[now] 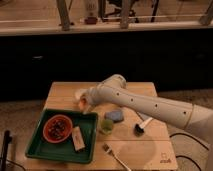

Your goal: Place apple in paper cup

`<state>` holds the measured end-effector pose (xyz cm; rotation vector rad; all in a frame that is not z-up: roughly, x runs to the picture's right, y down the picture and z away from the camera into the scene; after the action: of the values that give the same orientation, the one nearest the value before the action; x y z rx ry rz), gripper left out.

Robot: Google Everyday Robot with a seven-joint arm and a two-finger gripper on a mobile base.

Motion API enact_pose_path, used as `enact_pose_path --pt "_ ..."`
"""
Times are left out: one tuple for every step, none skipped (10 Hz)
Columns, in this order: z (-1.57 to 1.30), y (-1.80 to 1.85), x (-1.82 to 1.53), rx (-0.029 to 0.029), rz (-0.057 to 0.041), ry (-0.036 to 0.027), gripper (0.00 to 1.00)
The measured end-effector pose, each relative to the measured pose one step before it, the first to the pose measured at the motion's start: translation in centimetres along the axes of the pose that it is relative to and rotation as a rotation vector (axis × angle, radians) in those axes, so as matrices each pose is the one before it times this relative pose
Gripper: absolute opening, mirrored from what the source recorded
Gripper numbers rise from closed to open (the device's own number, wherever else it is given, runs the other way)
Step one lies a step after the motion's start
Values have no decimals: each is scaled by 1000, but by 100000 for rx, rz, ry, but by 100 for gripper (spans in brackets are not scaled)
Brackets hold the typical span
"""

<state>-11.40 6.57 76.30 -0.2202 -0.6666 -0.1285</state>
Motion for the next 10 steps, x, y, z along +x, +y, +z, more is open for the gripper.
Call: enact_pose_path --pt "278 -116 52 499 615 -543 4" --pt "286 -93 32 433 480 -436 4" --pt "-64 -72 107 414 -16 674 4" --pt "-359 -304 414 1089 -35 1256 4" --pt "-259 -226 402 723 5 969 4" --pt "-248 -268 187 530 -96 571 4" --pt "-337 -919 185 792 -587 1163 4" --pt "-144 -850 -53 594 -1018 452 4" --pt "-58 -628 -161 705 -923 83 4" --pt "-188 -867 -22 1329 -1205 127 4"
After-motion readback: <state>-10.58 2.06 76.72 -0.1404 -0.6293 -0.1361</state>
